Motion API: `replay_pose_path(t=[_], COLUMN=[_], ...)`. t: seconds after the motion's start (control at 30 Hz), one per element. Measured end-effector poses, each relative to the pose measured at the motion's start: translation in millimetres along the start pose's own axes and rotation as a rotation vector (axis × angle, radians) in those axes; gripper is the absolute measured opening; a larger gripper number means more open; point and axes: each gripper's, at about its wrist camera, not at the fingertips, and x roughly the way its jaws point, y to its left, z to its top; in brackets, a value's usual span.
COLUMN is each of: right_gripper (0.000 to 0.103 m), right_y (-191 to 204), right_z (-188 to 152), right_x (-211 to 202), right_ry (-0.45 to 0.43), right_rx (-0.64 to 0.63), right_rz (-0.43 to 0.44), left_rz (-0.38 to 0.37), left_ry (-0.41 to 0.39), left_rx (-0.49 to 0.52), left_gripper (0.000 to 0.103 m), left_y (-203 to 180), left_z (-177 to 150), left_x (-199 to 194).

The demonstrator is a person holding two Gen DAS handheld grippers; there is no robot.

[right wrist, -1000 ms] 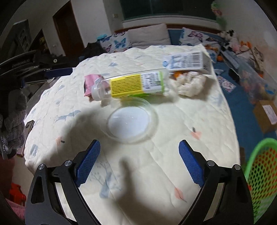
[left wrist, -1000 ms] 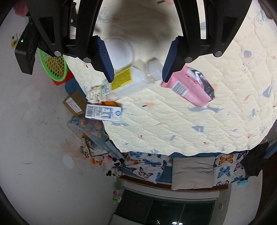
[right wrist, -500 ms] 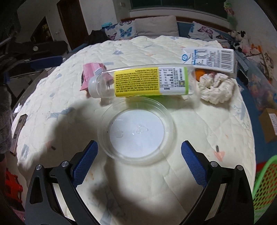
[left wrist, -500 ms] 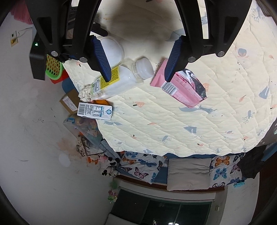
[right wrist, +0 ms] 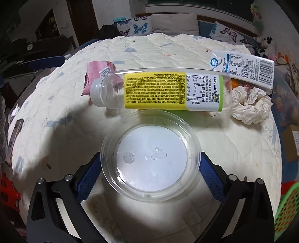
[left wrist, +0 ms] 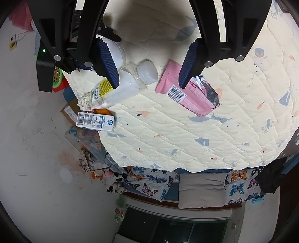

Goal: Collect trash
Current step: 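Return both tools to the bed and approach the clear bottle and plate, then grasp the clear plastic plate with the right tool while the left tool grasps the clear bottle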

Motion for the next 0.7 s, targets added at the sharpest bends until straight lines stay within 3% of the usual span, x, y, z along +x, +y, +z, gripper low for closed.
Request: replay_pose_path(t=[0.23,0.37,0.7], right_gripper=[0.092,0.092,0.092], right_y=[-5.2,-12.4,-42.4], right_z=[-12.3,-25.3,-56.0], right_x=[-20.1,-41.9,-90.2], right_ry=[-0.023,-0.05,-0.104], right_rx=[0.02,0.043,0.125], right_rz=[0.013,0.002,-0.064], left_rz=[-0.011,-0.028,-0.057], left_ry=[0.029,0.06,0.141], left_rx=[0.093,0.171,0.418], left_gripper=[0.064,0.071,0.077], left_y=[-19.8,-35.7,-83.2], left_z=[4.1,3.8,-3.4], left_x=[11.9,23.8,67.4])
